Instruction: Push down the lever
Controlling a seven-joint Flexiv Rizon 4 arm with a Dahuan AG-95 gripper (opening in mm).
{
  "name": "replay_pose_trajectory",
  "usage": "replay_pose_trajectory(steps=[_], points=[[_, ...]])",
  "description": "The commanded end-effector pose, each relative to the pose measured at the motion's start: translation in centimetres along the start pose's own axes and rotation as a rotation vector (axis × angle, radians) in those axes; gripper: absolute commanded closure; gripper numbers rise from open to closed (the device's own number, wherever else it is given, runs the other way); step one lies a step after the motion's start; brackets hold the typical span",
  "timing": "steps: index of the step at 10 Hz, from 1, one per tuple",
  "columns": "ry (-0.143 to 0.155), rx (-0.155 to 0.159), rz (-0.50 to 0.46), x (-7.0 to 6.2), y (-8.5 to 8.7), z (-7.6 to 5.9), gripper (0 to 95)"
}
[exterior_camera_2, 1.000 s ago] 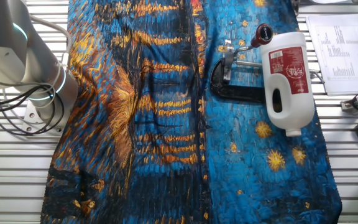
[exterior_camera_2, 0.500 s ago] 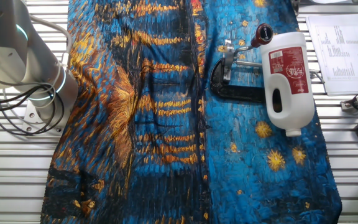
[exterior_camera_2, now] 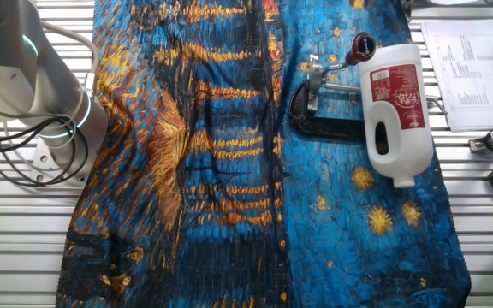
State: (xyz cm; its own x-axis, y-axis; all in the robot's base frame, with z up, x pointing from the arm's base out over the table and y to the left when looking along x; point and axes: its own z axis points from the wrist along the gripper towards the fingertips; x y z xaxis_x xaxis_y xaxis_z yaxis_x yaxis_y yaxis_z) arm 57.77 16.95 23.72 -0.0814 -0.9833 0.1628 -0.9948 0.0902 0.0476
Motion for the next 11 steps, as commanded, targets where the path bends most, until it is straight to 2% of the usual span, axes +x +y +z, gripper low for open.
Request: replay_pose_trajectory(steps=[1,3,7,11], points=[[0.011,0.001,-0.025,1.0,-1.4,1.0,76.0],[0.019,-0.001,-0.053,1.9,-1.5,1.3,76.0],[0.038,-0.009,-0.089,3.6,-0.5,1.5,76.0],[0.038,-0.009,-0.089,3.9,-0.8,1.8,76.0]])
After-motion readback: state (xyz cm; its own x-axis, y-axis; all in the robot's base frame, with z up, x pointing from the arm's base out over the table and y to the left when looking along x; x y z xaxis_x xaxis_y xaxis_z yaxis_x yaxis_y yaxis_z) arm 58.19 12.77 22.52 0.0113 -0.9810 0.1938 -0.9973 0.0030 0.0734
